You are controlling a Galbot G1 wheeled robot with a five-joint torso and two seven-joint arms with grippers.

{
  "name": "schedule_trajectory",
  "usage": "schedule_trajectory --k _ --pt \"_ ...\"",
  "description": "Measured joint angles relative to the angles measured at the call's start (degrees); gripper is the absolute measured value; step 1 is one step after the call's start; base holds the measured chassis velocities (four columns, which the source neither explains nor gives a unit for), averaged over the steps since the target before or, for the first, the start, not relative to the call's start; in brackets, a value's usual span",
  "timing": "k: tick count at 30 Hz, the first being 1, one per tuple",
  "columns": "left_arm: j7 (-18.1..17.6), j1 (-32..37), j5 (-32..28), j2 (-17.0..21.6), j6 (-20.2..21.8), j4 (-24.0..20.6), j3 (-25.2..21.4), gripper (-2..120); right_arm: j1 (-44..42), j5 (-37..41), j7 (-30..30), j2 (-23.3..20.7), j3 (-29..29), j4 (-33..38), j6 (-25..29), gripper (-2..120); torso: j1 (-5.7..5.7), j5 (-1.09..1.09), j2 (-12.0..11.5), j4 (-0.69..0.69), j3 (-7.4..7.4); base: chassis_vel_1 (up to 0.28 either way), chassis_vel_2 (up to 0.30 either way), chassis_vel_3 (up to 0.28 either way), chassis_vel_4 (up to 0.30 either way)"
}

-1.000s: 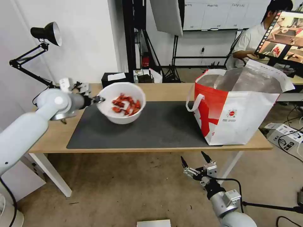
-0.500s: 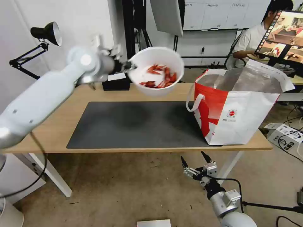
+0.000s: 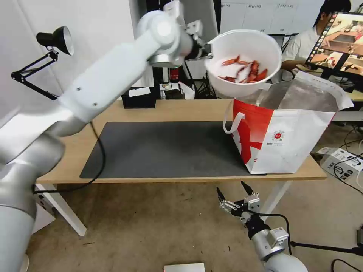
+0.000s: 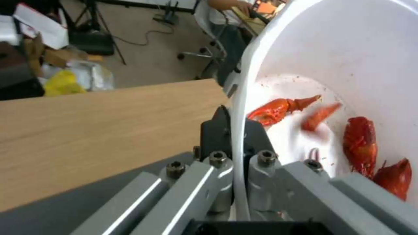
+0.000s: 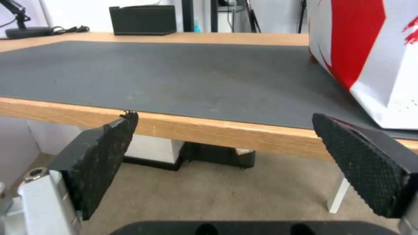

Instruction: Pick up the trash from the table and place it into the takeout bag.

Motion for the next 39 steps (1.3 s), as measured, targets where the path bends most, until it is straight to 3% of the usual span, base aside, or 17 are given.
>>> schedule_trajectory --k 6,9,12,21,30,38,39 --pt "0.4 0.7 6.0 -6.5 -1.5 3.7 -0.4 0 0.0 0.0 0.0 0.0 0.0 0.0 0.0 100 0.0 -0.01 0.0 0.01 0.0 0.0 0.0 0.0 0.0" --pt "1.3 1.6 9.8 -9.6 -3.9 5.3 -0.1 0 0.0 0.0 0.0 0.0 0.0 0.0 0.0 100 0.0 -0.01 0.0 0.01 0.0 0.0 0.0 0.0 0.0" --pt "1.6 3.4 15.8 -13.2 -9.3 7.4 1.0 0 0.0 0.0 0.0 0.0 0.0 0.0 0.0 100 0.0 0.0 0.0 -0.01 0.0 0.0 0.0 0.0 0.0" --pt "1.8 6.4 29.0 -14.3 -17.3 8.8 5.1 0 0.0 0.0 0.0 0.0 0.0 0.0 0.0 100 0.0 -0.02 0.0 0.03 0.0 0.0 0.0 0.0 0.0" --pt "3.0 8.7 29.8 -12.1 -18.1 4.7 8.0 0 0.0 0.0 0.0 0.0 0.0 0.0 0.0 100 0.0 -0.02 0.0 0.02 0.0 0.0 0.0 0.0 0.0" --pt "6.6 8.0 26.2 -10.9 -15.0 2.0 8.9 0 0.0 0.0 0.0 0.0 0.0 0.0 0.0 100 0.0 -0.02 0.0 0.02 -0.01 0.0 0.0 0.0 0.0" --pt "6.2 7.7 24.1 -10.8 -12.8 1.7 8.9 0 0.0 0.0 0.0 0.0 0.0 0.0 0.0 100 -0.01 -0.03 0.0 0.02 0.0 0.0 0.0 0.0 0.0"
